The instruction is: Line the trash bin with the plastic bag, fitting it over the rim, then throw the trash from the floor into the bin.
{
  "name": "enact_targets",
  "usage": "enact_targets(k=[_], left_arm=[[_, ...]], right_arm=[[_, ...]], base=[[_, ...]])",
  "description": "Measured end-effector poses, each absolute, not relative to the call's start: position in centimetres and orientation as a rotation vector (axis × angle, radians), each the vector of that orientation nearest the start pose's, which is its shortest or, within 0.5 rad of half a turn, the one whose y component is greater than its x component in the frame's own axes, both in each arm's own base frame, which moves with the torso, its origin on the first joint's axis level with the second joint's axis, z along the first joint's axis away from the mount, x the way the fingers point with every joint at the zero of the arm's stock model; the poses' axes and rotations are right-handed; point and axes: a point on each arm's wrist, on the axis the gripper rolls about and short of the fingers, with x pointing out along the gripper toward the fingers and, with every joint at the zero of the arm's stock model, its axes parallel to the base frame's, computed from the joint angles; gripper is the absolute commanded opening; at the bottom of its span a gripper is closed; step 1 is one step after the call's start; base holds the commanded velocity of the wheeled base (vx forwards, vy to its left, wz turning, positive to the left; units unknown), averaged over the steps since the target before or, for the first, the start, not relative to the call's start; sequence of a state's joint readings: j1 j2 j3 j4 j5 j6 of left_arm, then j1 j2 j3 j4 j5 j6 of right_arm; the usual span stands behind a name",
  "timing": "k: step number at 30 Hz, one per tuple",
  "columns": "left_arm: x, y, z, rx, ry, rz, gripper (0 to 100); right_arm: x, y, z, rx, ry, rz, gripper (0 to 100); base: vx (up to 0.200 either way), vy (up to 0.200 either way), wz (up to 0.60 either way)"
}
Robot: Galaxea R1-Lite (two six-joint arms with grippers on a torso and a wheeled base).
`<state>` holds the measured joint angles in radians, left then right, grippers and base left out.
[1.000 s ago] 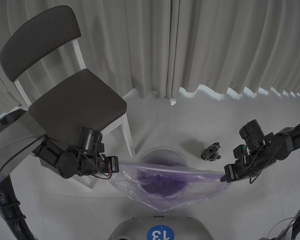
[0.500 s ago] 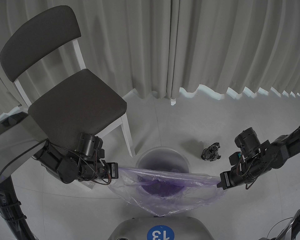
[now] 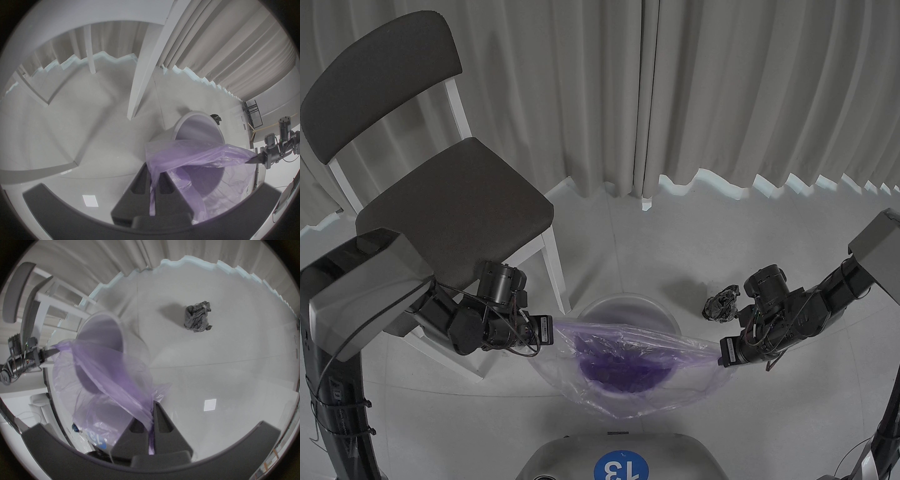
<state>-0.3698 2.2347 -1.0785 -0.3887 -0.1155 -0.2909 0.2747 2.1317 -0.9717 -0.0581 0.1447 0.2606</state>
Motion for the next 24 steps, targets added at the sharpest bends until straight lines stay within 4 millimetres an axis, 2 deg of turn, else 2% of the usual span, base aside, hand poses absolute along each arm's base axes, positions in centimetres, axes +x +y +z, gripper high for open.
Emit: enact_targets(k=[6,12,18,24], left_arm=[[38.6,-15.9,3.3,-0.174,0.816,-0.363,0],[37.8,-17.1,2.3,-0.163,0.849,-0.387,0],[37.2,-16.7,1.7,-0.158,0.876,-0.38,0],[37.4,-14.3,1.7,-0.179,0.887,-0.334,0]], right_arm=[[35.9,6.6,3.2,0.223,1.098,0.157,0],[36.0,5.2,2.3,0.245,1.119,0.119,0],[35.0,5.8,1.6,0.23,1.157,0.129,0],[33.3,8.6,1.7,0.181,1.188,0.196,0]], base=[[0.0,0.0,0.0],[0.0,0.0,0.0],[0.0,0.0,0.0],[0.0,0.0,0.0]])
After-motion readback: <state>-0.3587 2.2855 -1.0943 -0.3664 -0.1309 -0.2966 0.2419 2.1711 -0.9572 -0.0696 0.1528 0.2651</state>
